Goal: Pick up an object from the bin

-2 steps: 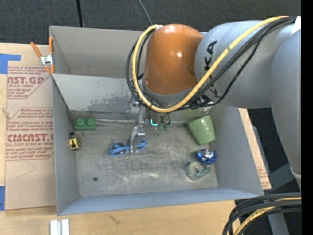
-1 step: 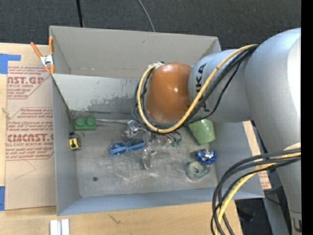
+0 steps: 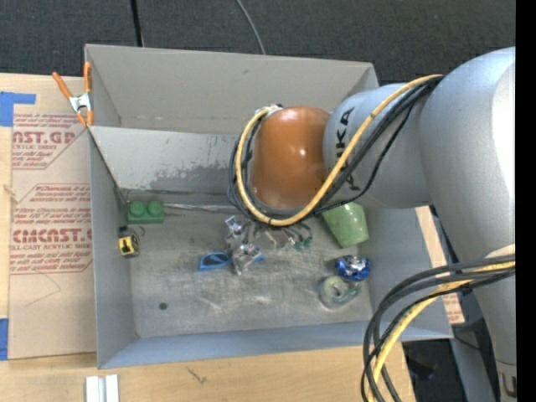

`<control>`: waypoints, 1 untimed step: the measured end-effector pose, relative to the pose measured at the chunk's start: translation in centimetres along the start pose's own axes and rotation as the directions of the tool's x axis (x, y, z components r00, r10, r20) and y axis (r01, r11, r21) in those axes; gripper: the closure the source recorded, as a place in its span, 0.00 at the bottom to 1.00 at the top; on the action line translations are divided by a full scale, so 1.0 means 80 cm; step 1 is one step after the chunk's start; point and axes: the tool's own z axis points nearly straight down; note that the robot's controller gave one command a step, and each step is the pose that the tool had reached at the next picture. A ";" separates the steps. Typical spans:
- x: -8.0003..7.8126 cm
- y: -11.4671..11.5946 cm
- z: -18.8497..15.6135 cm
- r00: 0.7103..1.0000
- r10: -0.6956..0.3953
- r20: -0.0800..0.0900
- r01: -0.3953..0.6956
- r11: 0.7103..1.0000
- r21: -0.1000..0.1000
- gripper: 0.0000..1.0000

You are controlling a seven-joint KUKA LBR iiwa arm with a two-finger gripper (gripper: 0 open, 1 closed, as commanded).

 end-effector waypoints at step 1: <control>0.010 0.016 -0.248 0.980 -0.201 0.005 0.201 0.980 0.004 1.00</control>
Offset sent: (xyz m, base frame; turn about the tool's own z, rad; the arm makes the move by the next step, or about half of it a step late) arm -0.0161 0.0051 0.1930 -0.2018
